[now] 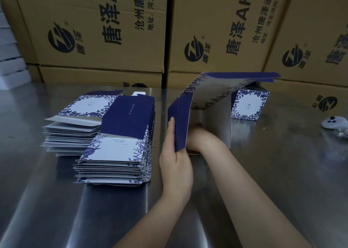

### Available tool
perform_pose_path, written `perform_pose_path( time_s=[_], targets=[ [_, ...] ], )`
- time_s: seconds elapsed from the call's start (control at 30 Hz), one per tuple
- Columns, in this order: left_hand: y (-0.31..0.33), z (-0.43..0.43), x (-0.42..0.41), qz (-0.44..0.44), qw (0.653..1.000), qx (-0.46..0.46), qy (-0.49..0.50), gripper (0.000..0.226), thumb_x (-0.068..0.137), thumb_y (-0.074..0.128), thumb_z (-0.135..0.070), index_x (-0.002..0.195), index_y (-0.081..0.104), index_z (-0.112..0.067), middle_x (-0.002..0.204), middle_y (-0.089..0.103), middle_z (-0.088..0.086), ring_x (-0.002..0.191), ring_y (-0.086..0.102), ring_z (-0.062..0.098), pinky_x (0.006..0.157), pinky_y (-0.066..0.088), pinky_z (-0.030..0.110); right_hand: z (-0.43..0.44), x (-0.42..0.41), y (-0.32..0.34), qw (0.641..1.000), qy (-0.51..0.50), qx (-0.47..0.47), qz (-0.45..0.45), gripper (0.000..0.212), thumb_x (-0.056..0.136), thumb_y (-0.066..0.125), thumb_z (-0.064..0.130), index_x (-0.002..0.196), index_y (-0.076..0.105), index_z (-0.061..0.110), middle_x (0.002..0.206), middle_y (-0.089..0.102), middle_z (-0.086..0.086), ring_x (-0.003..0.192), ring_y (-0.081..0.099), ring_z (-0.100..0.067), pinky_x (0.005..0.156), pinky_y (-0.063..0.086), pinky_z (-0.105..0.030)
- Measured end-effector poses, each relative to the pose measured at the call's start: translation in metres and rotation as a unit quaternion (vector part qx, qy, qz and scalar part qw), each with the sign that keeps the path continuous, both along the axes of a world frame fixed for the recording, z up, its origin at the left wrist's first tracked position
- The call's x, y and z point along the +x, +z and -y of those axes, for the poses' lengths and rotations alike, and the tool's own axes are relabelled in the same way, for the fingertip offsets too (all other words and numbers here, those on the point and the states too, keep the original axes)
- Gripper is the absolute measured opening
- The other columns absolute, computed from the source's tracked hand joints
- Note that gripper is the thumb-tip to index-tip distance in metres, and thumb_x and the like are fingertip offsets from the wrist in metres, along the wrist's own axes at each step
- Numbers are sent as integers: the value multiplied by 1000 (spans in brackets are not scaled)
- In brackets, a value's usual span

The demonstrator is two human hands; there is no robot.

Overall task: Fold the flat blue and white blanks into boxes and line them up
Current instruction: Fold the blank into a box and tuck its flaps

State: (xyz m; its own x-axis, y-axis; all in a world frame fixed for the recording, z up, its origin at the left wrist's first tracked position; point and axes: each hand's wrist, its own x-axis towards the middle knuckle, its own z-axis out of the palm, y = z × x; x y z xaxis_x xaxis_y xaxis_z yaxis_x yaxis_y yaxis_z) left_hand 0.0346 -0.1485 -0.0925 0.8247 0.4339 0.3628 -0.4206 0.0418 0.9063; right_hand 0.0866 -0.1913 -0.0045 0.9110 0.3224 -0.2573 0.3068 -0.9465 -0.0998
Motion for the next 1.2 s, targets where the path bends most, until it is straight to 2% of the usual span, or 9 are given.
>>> perform_pose_path(
  time_s=[0.17,0.4,0.5,0.63,0.77,0.87,1.0,1.07,1.2],
  targets=[
    [-3,-5,6,-4,1000,-10,0,59,102,40,2,148,42,-35,143,49,-25,131,41,-14,107,33,10,1,5,-20,976,-60,188,95,22,103,39,29,85,46,19,73,38,6,64,38,-5,68,33,-22],
    [-8,-8,11,3,1000,-3,-16,54,103,38,-1,146,43,-34,134,46,-37,126,39,-22,102,30,3,-6,10,-21,996,-31,57,64,36,103,35,18,67,34,18,79,43,0,79,46,-18,76,34,-27],
    [-10,-9,14,10,1000,0,-14,56,103,37,-1,148,41,-34,145,46,-24,133,38,-14,109,32,9,-3,9,-24,993,-7,90,78,25,104,35,24,94,55,11,101,58,-6,100,55,-24,83,37,-26],
    [-10,-9,15,27,1000,2,1,54,100,38,-12,151,38,-29,151,45,-16,140,37,-3,114,32,19,-2,3,-36,976,-40,162,140,34,104,34,26,126,52,7,128,54,-12,122,50,-24,94,34,-27],
    [-12,-10,15,19,1000,-2,-1,54,102,41,-6,146,39,-38,147,46,-21,135,39,-11,110,32,10,-2,11,-36,981,-41,177,67,28,104,37,26,79,48,19,83,50,5,88,55,-17,74,36,-23],
    [-13,-10,17,11,1000,-1,-10,55,103,36,-4,149,38,-35,146,45,-23,134,38,-14,108,32,8,-3,16,-34,984,-26,172,37,35,104,39,23,68,39,23,79,47,3,81,48,-16,73,36,-24],
    [-11,-10,15,18,1000,12,1,58,100,34,-5,152,36,-30,152,43,-18,140,36,-5,118,30,25,1,12,-40,970,-55,212,108,25,103,39,25,103,61,12,107,59,-10,101,57,-22,83,41,-26],
    [-10,-10,15,15,1000,16,7,59,101,34,0,152,36,-30,152,43,-16,141,36,-1,119,31,33,1,11,-41,958,-96,241,125,34,103,39,26,126,54,6,126,56,-13,119,53,-25,100,40,-30],
    [-11,-10,14,5,1000,24,13,61,101,35,3,151,37,-33,151,43,-18,139,37,-5,117,30,27,1,15,-36,959,-120,231,116,33,101,43,33,120,56,10,121,58,-10,115,54,-24,104,41,-37]
  ],
)
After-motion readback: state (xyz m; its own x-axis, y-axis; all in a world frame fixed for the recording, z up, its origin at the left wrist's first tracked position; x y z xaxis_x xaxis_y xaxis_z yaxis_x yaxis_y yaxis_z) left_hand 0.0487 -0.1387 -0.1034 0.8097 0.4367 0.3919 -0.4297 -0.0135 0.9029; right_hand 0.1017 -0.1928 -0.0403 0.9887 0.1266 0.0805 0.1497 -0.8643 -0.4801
